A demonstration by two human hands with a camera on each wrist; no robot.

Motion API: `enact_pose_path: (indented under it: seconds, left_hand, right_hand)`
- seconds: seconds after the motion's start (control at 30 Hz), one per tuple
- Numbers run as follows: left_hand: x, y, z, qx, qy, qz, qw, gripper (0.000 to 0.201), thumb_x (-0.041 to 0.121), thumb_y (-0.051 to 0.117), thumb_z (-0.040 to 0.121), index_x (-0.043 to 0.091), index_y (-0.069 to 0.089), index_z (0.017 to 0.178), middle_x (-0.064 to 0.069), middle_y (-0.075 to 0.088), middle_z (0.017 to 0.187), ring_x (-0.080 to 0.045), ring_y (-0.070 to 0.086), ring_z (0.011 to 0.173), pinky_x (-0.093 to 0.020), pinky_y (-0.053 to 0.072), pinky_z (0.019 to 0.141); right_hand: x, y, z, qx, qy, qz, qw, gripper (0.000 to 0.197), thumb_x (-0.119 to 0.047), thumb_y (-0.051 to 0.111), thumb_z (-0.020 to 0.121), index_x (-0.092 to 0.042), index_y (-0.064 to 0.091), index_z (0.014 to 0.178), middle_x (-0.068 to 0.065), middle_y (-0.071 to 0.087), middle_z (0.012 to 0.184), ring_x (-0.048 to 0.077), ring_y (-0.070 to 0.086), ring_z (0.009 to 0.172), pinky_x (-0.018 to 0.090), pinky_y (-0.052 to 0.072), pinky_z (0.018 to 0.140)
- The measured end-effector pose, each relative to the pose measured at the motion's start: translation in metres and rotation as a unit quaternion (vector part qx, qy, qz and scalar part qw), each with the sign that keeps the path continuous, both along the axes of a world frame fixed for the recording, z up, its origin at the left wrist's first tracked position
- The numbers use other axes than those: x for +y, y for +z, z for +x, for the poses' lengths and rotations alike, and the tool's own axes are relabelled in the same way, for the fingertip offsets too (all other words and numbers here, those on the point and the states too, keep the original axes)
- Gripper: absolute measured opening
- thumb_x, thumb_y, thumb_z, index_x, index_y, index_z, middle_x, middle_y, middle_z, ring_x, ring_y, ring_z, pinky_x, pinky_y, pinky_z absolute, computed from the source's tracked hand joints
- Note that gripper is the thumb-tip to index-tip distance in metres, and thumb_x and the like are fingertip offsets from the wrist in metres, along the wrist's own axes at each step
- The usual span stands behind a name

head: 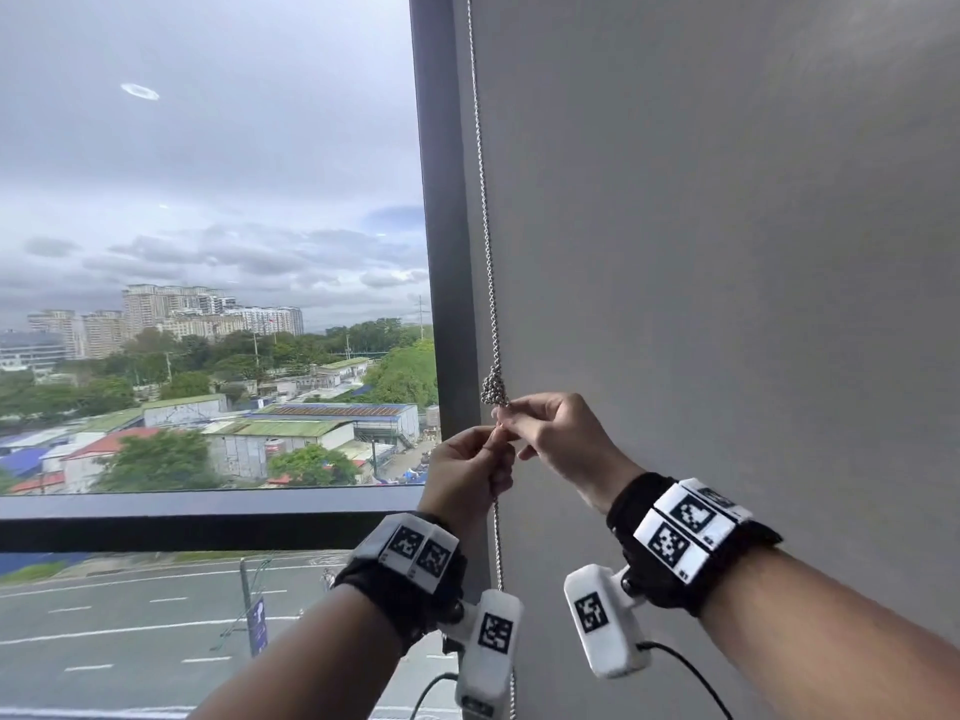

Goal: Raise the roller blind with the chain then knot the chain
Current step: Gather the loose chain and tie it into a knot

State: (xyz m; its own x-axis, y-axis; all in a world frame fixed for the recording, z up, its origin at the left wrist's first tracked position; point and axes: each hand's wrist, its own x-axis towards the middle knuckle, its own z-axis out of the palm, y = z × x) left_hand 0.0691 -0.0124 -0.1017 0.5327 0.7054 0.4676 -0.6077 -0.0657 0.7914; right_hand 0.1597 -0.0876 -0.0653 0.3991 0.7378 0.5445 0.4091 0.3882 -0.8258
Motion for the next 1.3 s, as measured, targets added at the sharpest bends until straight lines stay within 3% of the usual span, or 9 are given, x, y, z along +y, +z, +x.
enact_pose_path:
  seconds: [0.1, 0.2, 0.4, 0.53, 0.67, 0.77, 0.93, 1.13, 1.3]
  left_hand:
    - [0.006, -0.008, -0.001, 0.025, 0.035, 0.032, 0.999, 0.021, 0.002, 0.050, 0.091, -0.001, 0.058, 0.072, -0.001, 0.050, 0.046, -0.008, 0.036, 0.037, -0.018, 0.031, 0.039]
    - [0.008, -0.017, 0.001, 0.036, 0.050, 0.056, 0.997, 0.021, 0.002, 0.052, 0.090, 0.001, 0.062, 0.071, -0.002, 0.051, 0.046, -0.011, 0.040, 0.038, -0.021, 0.034, 0.041]
    - [0.018, -0.017, 0.008, 0.066, 0.077, 0.072, 0.992, 0.015, -0.002, 0.054, 0.088, -0.002, 0.064, 0.077, -0.003, 0.062, 0.050, -0.011, 0.054, 0.043, -0.020, 0.044, 0.047]
    - [0.027, -0.031, 0.010, 0.106, 0.079, 0.084, 0.988, 0.011, -0.001, 0.059, 0.084, 0.003, 0.066, 0.078, 0.000, 0.068, 0.054, -0.008, 0.063, 0.050, -0.021, 0.050, 0.059]
    - [0.036, -0.040, 0.019, 0.116, 0.090, 0.077, 0.986, 0.010, -0.002, 0.061, 0.083, 0.003, 0.067, 0.079, 0.000, 0.069, 0.055, -0.008, 0.064, 0.052, -0.022, 0.051, 0.061]
    - [0.041, -0.040, 0.029, 0.117, 0.098, 0.068, 0.986, 0.014, -0.006, 0.059, 0.083, 0.003, 0.066, 0.074, 0.000, 0.067, 0.052, -0.008, 0.063, 0.049, -0.023, 0.055, 0.060]
    - [0.050, -0.039, 0.039, 0.141, 0.110, 0.087, 0.980, 0.016, -0.003, 0.062, 0.082, 0.008, 0.069, 0.073, 0.001, 0.069, 0.055, -0.008, 0.063, 0.052, -0.034, 0.047, 0.072]
    - [0.054, -0.036, 0.043, 0.149, 0.110, 0.094, 0.978, 0.017, -0.005, 0.061, 0.082, 0.008, 0.069, 0.074, 0.001, 0.069, 0.055, -0.008, 0.062, 0.051, -0.032, 0.048, 0.069]
    - [0.058, -0.033, 0.035, 0.170, 0.098, 0.110, 0.974, 0.010, -0.001, 0.062, 0.082, -0.001, 0.069, 0.089, 0.001, 0.073, 0.063, -0.009, 0.064, 0.058, -0.021, 0.052, 0.067]
  right_hand:
    - [0.005, -0.008, 0.001, -0.011, -0.015, -0.008, 1.000, 0.019, -0.020, 0.069, 0.088, -0.002, 0.074, 0.094, 0.005, 0.070, 0.076, 0.011, 0.060, 0.067, 0.021, 0.050, 0.060]
    - [0.011, -0.016, 0.004, -0.014, -0.041, 0.002, 0.999, 0.017, -0.019, 0.068, 0.089, -0.005, 0.075, 0.095, 0.000, 0.070, 0.074, 0.001, 0.061, 0.061, 0.013, 0.046, 0.059]
    - [0.030, -0.017, 0.018, -0.056, -0.071, -0.003, 0.996, 0.014, -0.021, 0.069, 0.088, -0.019, 0.072, 0.074, -0.007, 0.068, 0.065, 0.007, 0.061, 0.061, 0.023, 0.051, 0.068]
    - [0.038, -0.023, 0.030, -0.096, -0.086, 0.003, 0.992, 0.014, -0.020, 0.070, 0.087, -0.019, 0.072, 0.073, -0.008, 0.066, 0.062, 0.004, 0.058, 0.058, 0.020, 0.049, 0.065]
    - [0.050, -0.026, 0.040, -0.096, -0.093, 0.005, 0.991, 0.012, -0.021, 0.072, 0.086, -0.010, 0.077, 0.083, 0.005, 0.076, 0.076, 0.007, 0.062, 0.066, 0.028, 0.054, 0.073]
    - [0.056, -0.027, 0.044, -0.101, -0.089, 0.012, 0.991, 0.013, -0.020, 0.071, 0.086, -0.010, 0.077, 0.082, 0.013, 0.075, 0.077, 0.010, 0.060, 0.065, 0.030, 0.054, 0.070]
    - [0.065, -0.030, 0.058, -0.098, -0.102, 0.020, 0.990, 0.012, -0.019, 0.072, 0.085, -0.014, 0.074, 0.074, -0.012, 0.062, 0.053, -0.003, 0.052, 0.050, 0.019, 0.047, 0.062]
    - [0.067, -0.029, 0.065, -0.102, -0.111, 0.017, 0.988, 0.010, -0.021, 0.073, 0.084, -0.013, 0.076, 0.080, 0.004, 0.076, 0.077, 0.007, 0.062, 0.066, 0.022, 0.051, 0.070]
    - [0.056, -0.023, 0.058, -0.122, -0.116, -0.004, 0.986, 0.014, -0.024, 0.072, 0.085, -0.014, 0.074, 0.075, -0.005, 0.066, 0.064, 0.001, 0.054, 0.056, 0.015, 0.045, 0.062]
